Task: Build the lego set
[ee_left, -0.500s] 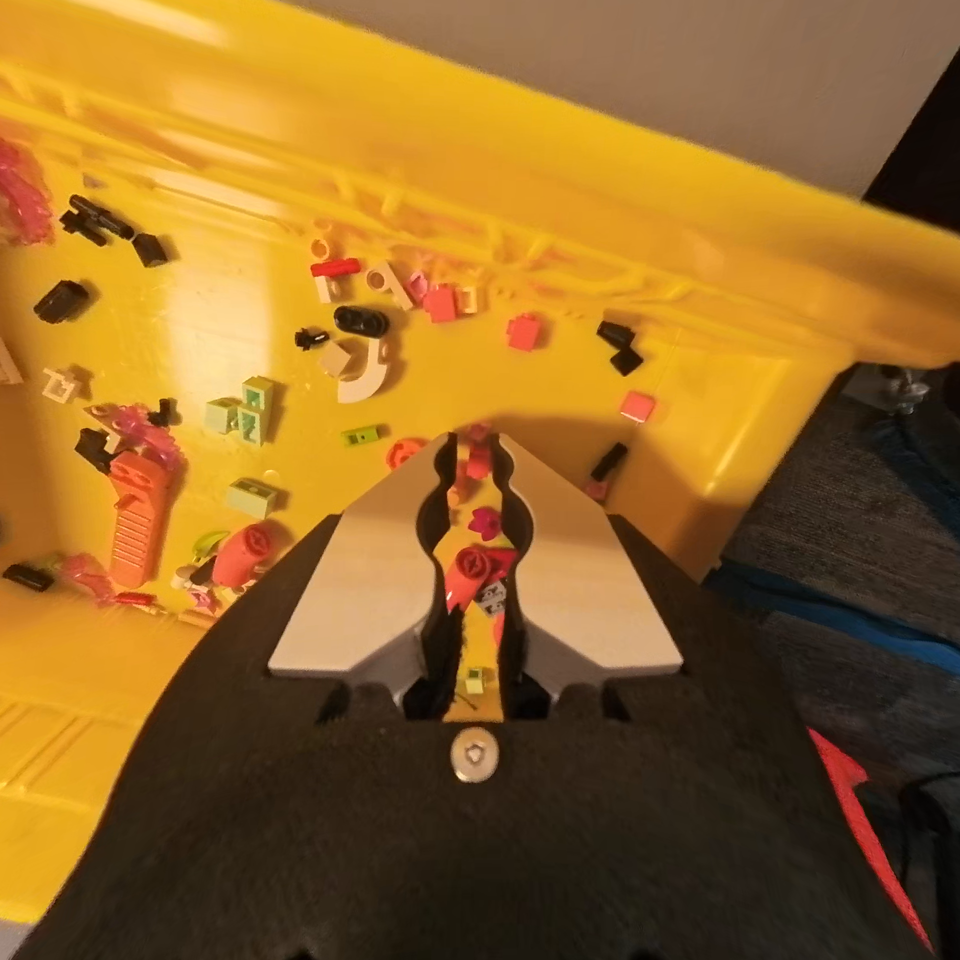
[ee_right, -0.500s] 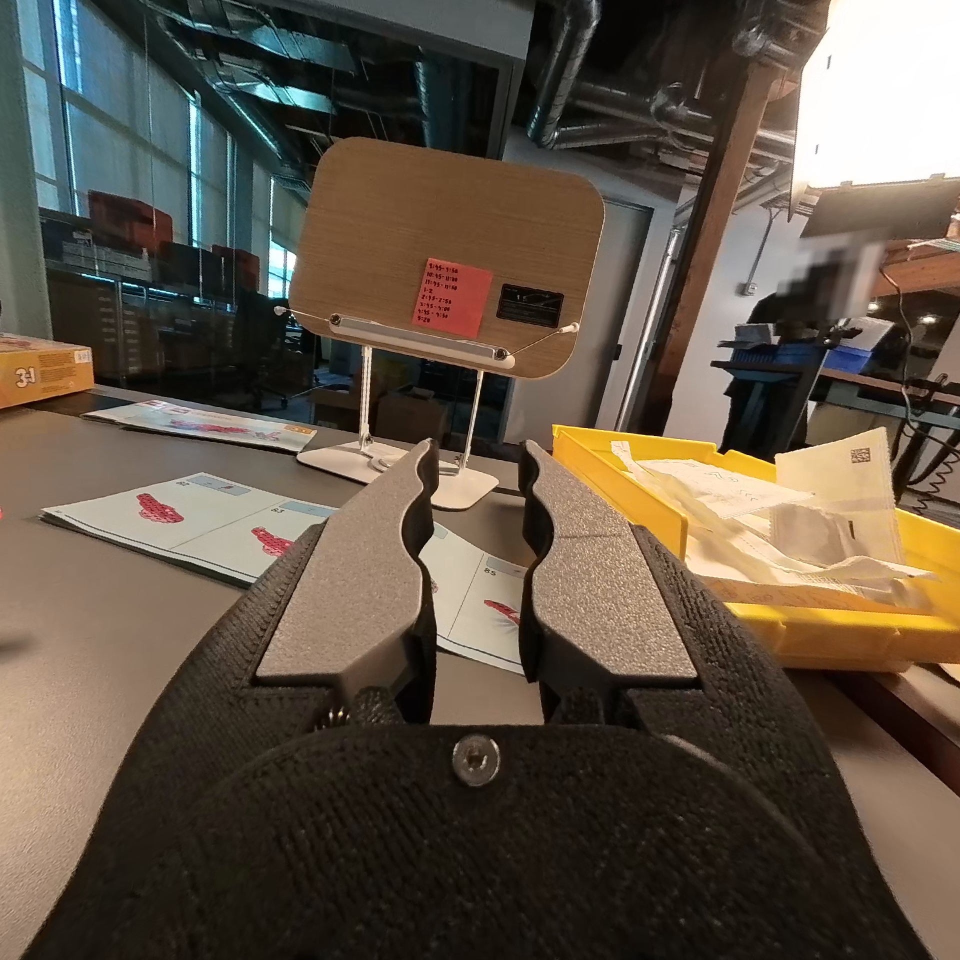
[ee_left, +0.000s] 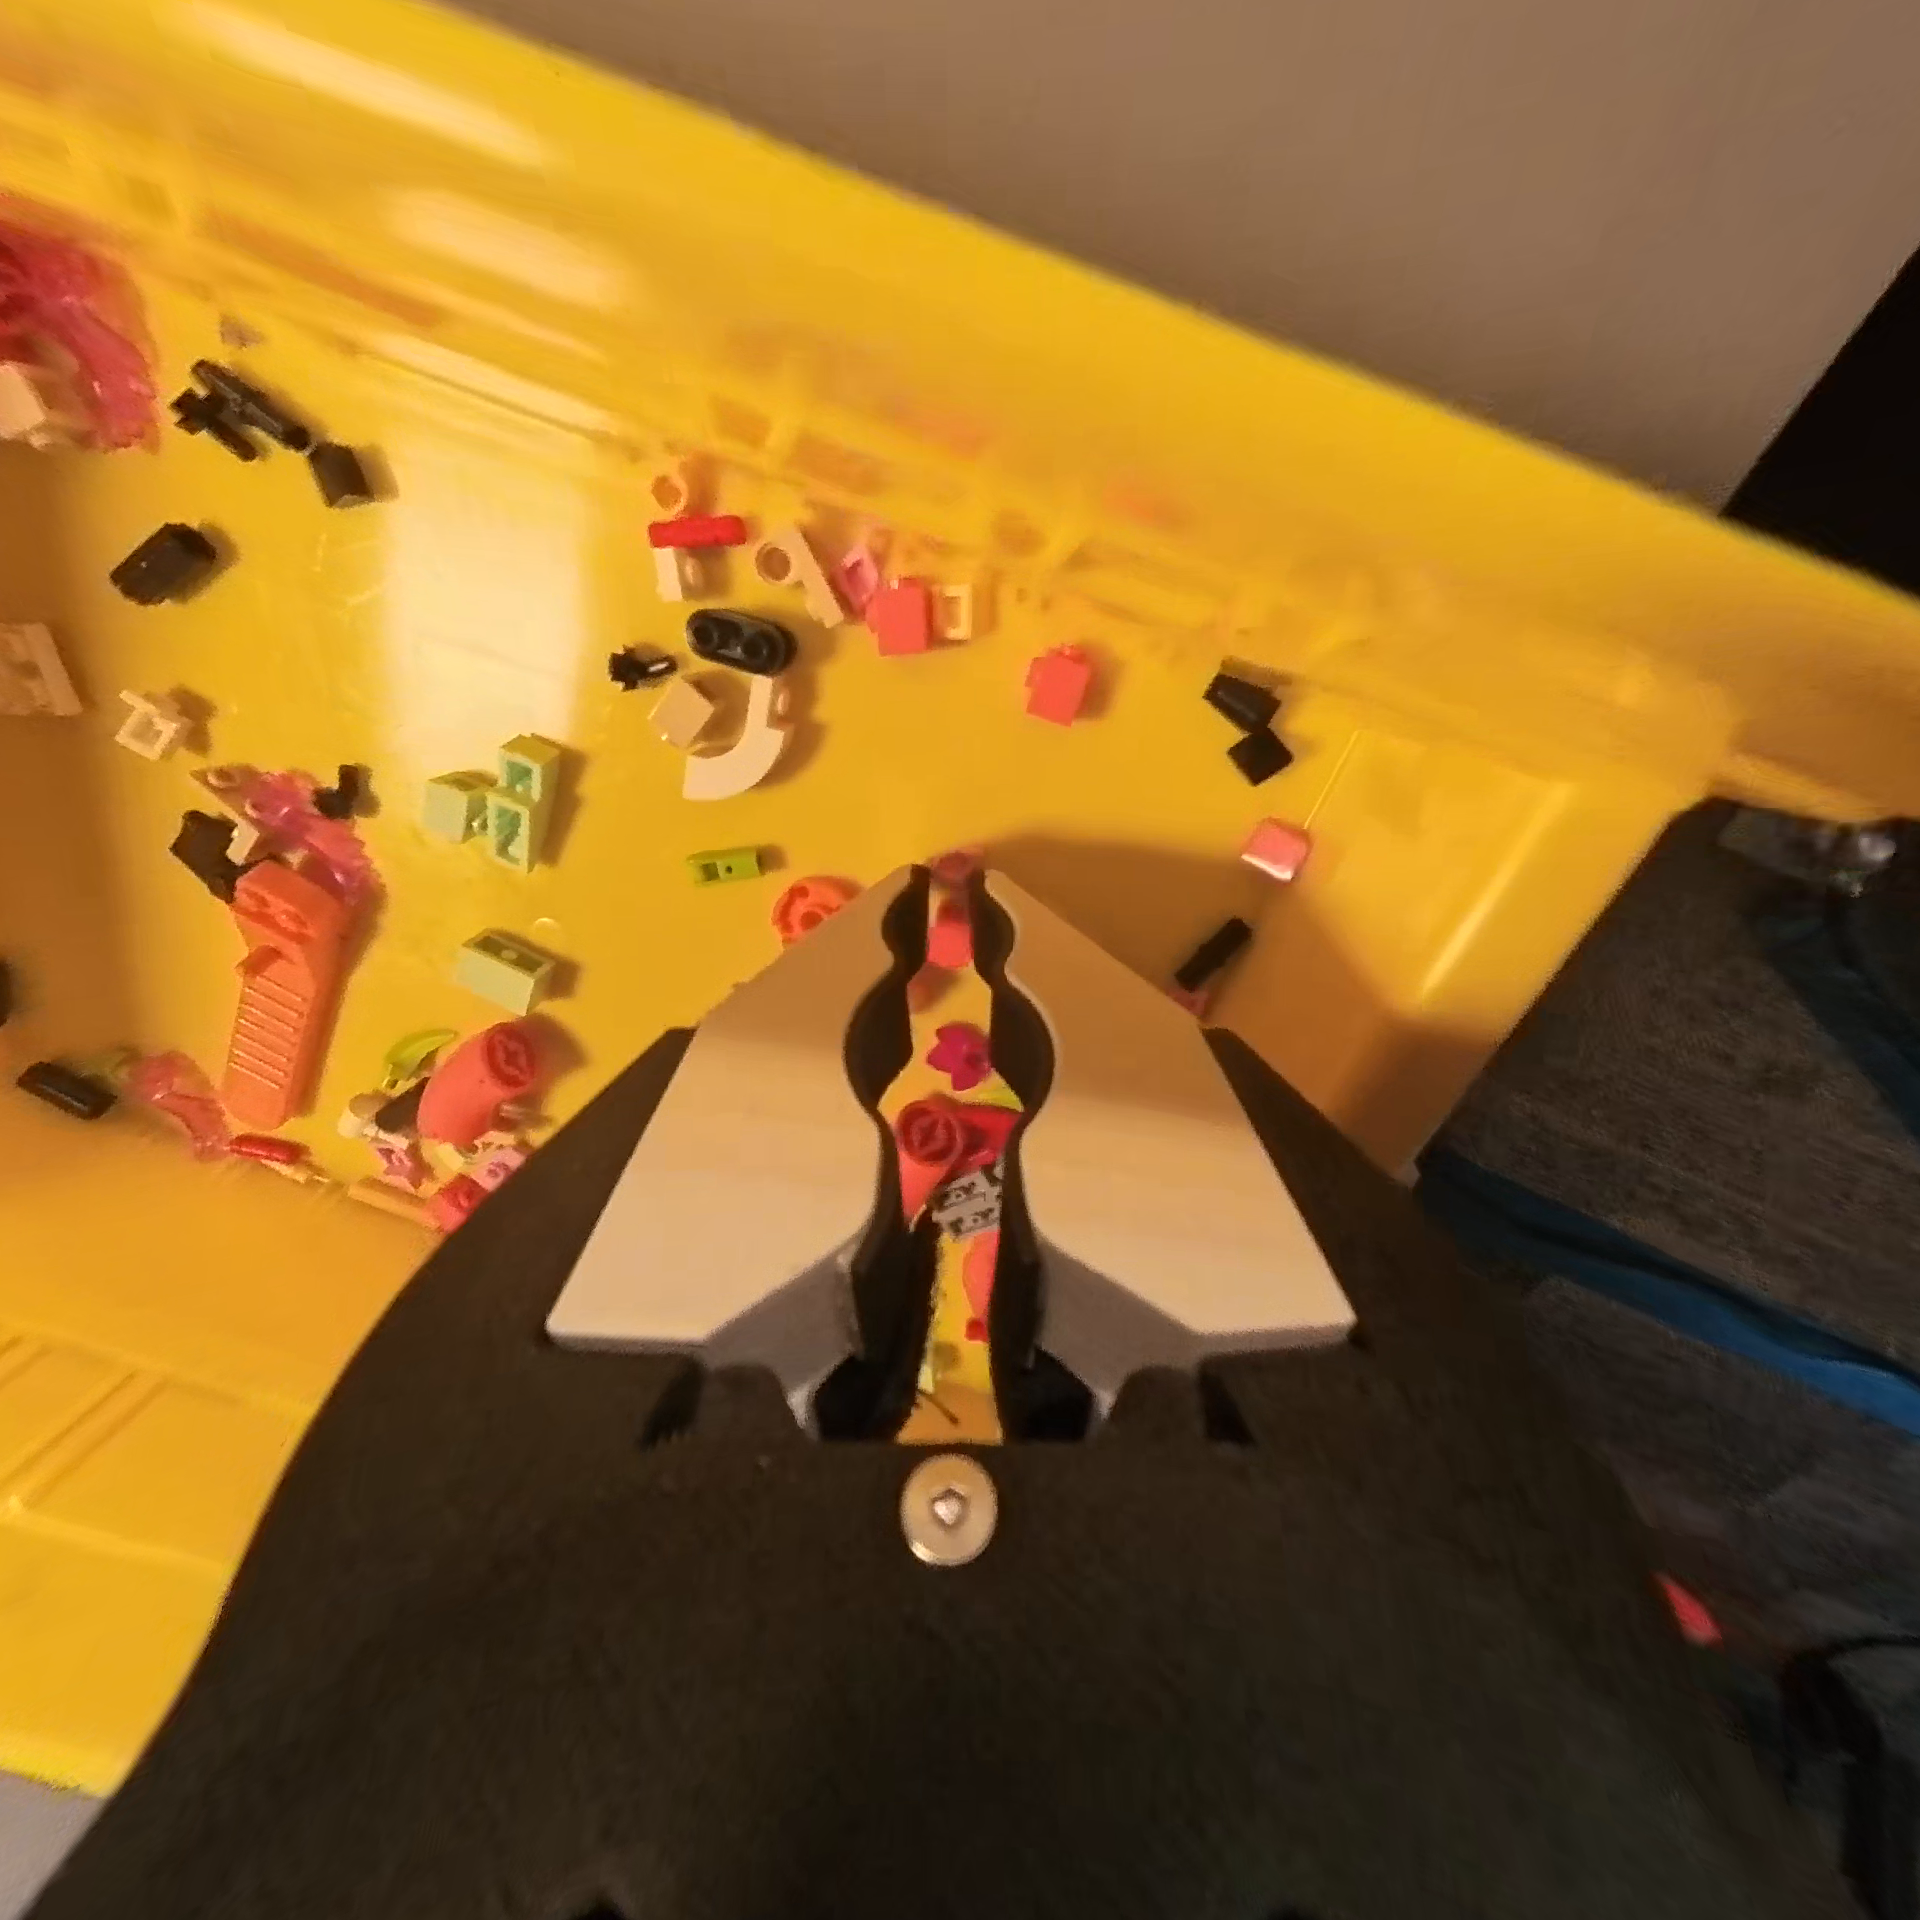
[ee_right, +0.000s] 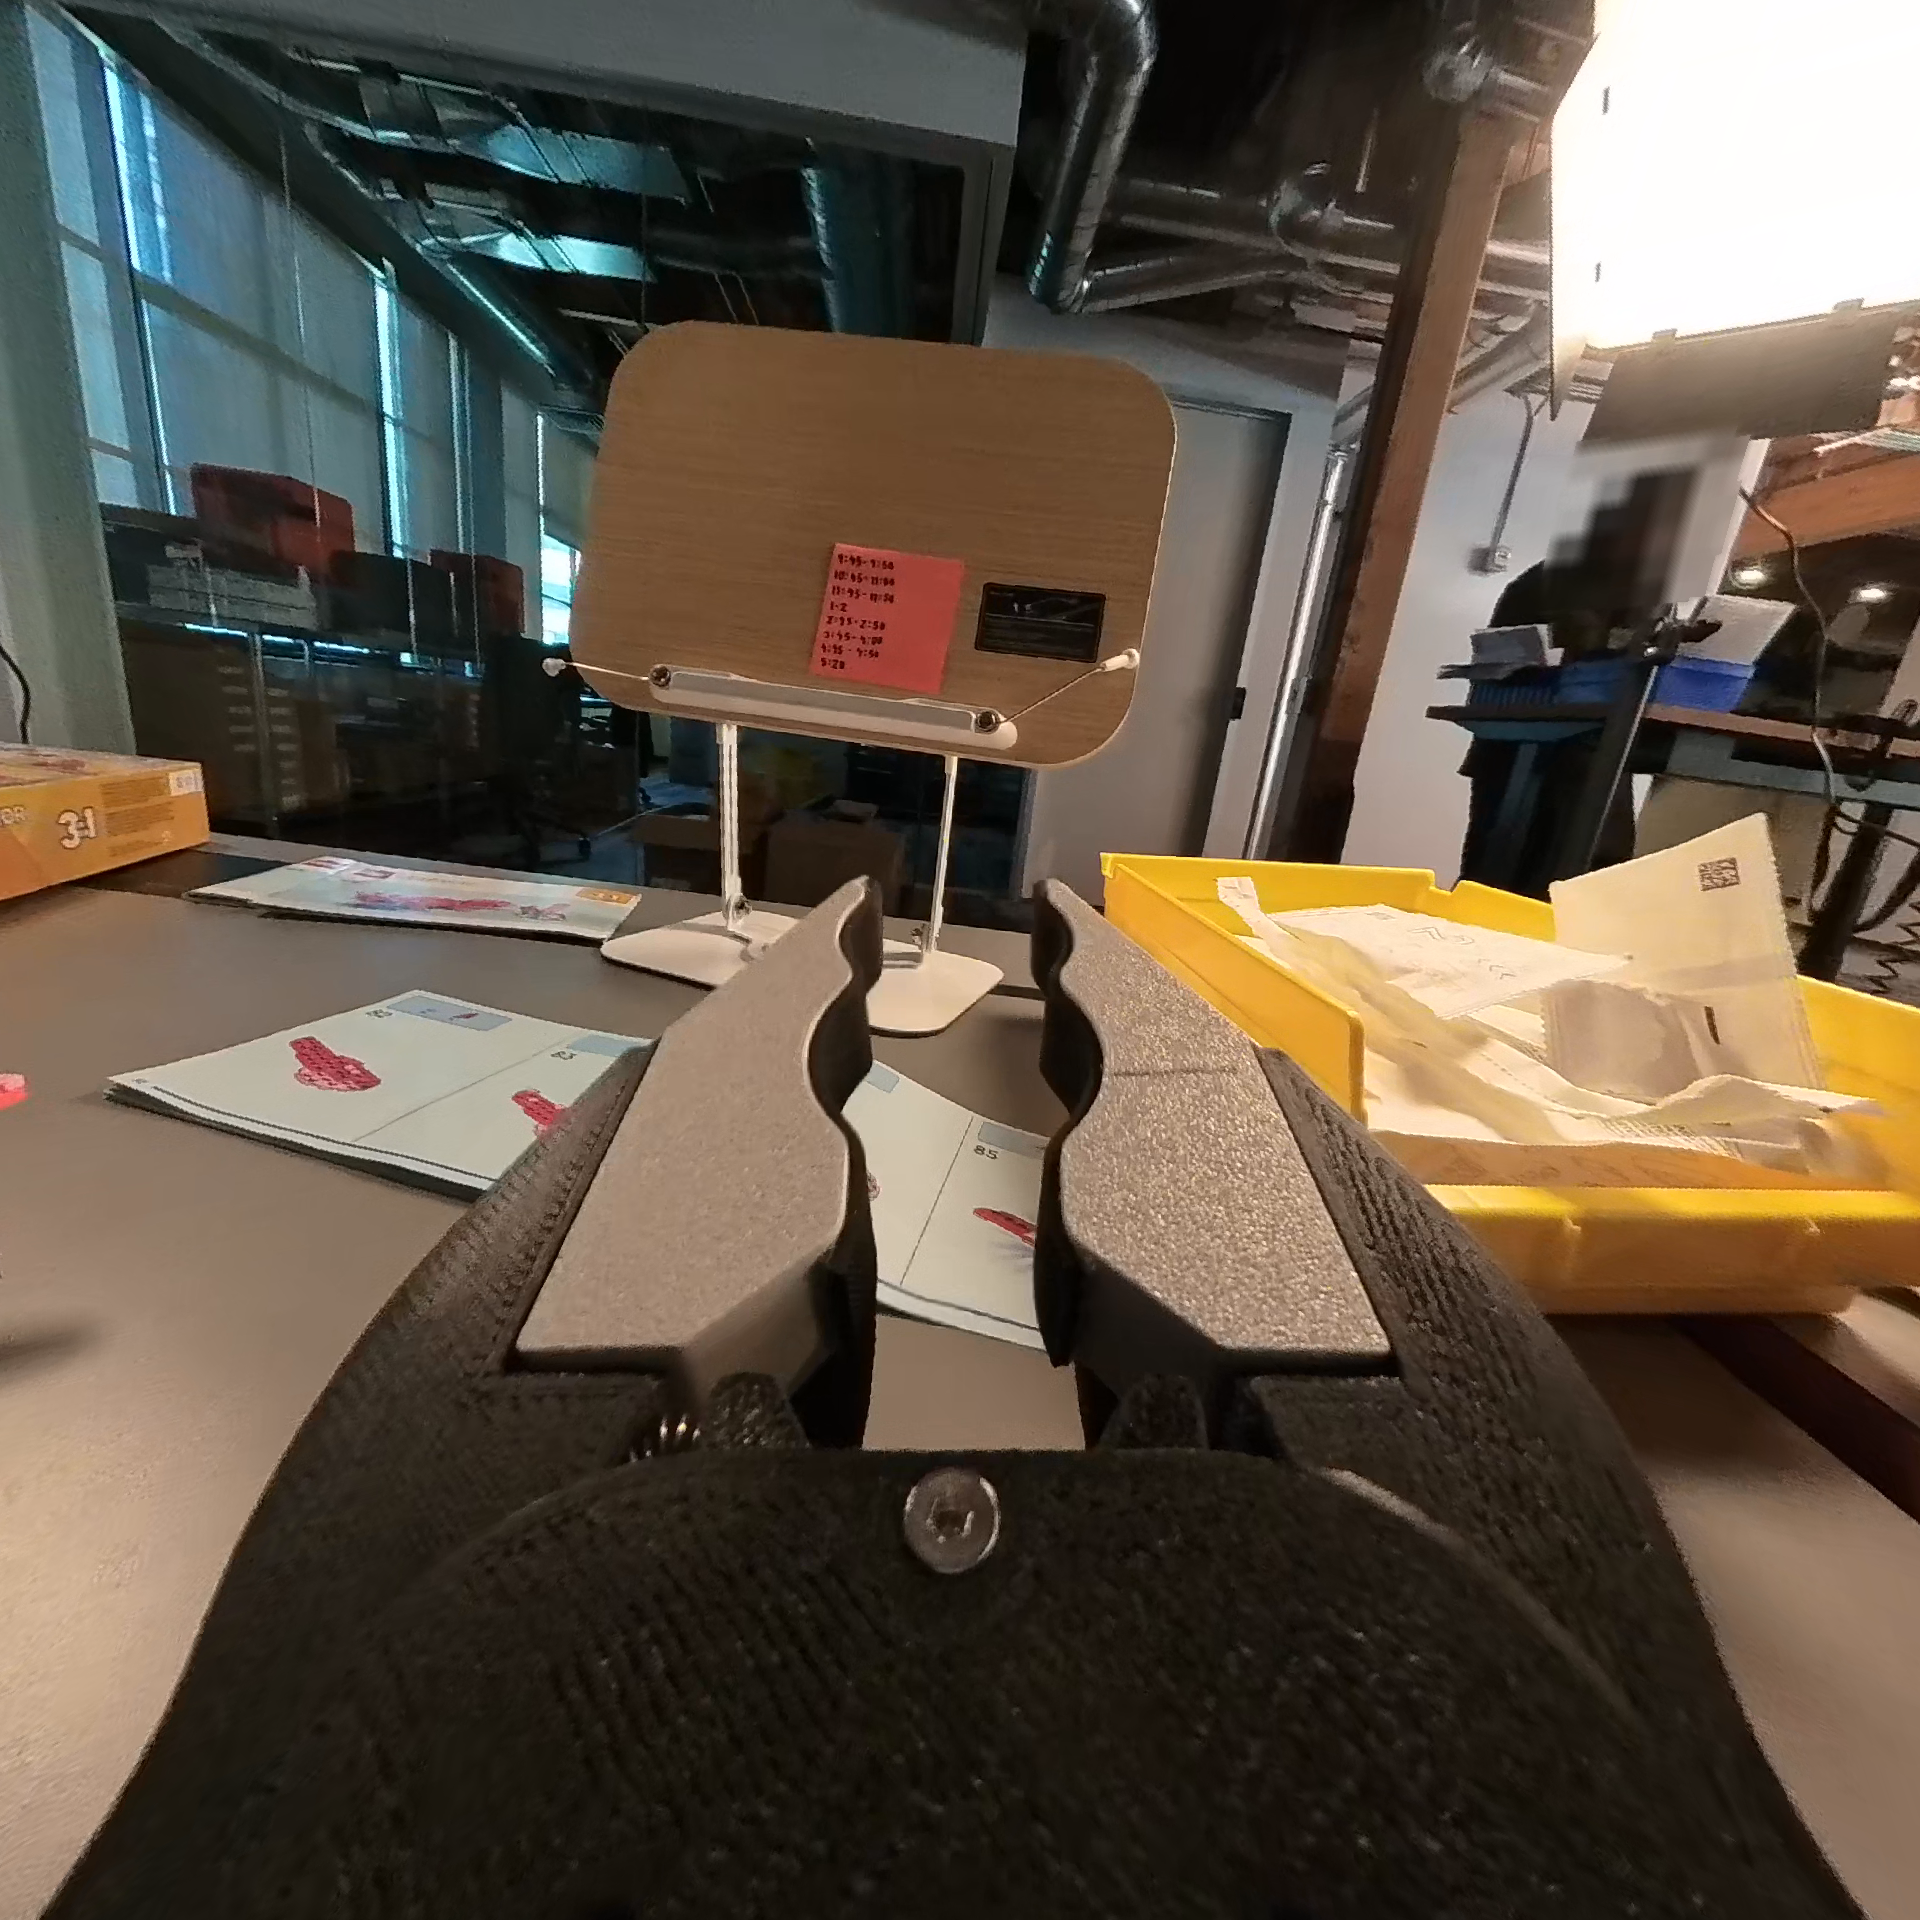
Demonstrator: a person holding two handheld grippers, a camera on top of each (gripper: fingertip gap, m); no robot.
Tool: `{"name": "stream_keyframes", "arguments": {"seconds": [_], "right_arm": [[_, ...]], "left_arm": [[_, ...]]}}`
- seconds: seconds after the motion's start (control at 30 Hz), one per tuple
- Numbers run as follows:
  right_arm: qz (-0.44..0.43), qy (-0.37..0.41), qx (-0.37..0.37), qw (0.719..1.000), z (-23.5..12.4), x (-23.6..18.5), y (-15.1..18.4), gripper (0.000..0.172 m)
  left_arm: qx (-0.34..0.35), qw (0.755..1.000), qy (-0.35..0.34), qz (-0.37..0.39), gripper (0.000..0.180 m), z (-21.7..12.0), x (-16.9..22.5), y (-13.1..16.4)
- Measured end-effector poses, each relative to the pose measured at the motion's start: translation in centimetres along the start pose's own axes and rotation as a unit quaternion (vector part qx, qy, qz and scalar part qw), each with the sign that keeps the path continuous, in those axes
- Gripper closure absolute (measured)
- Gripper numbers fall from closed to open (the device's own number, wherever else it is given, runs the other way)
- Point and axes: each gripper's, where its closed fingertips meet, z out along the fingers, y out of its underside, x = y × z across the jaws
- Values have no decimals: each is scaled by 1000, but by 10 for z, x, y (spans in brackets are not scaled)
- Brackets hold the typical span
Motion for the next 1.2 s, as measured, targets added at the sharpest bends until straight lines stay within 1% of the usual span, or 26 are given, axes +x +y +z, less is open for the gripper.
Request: {"name": "stream_keyframes", "arguments": {"seconds": [0.17,0.27,0.33,0.4,0.47,0.57,0.67,0.77,0.83,0.9,0.93,1.0,1.1,1.17,1.2], "right_arm": [[17,-9,10,1000,-1,-1,-3,147],[24,-14,18,999,-2,-1,-6,147],[30,-18,25,999,-4,-2,-8,146],[36,-25,29,999,-4,-4,-10,146],[40,-32,31,998,-5,-7,-11,147],[36,-43,38,998,-7,-11,-14,146],[30,-63,43,997,-9,-20,-17,146],[18,-89,47,995,-12,-32,-20,147],[10,-107,49,993,-13,-40,-21,148],[5,-128,52,990,-15,-50,-22,149],[4,-141,53,989,-16,-55,-23,149],[-4,-165,54,985,-18,-66,-23,149],[-33,-199,37,979,-18,-82,-16,151],[-47,-221,28,974,-18,-93,-12,150],[-50,-230,27,972,-18,-97,-12,150]], "left_arm": [[45,996,-39,-59,174,-7,-19,5],[81,987,-106,-93,174,-25,-40,1],[94,970,-182,-132,174,-43,-61,1],[87,940,-267,-192,174,-66,-82,5],[108,917,-308,-231,174,-83,-88,-6],[176,889,-333,-260,174,-105,-81,-46],[252,872,-335,-254,174,-122,-61,-99],[345,850,-330,-222,174,-131,-37,-165],[386,843,-327,-185,174,-126,-22,-207],[411,833,-342,-141,174,-114,-12,-241],[424,821,-359,-130,174,-109,-11,-254],[465,789,-386,-109,175,-104,-8,-278],[507,756,-405,-85,175,-91,-7,-304],[524,748,-402,-75,175,-77,-7,-315],[524,752,-395,-65,174,-70,-6,-320]]}}
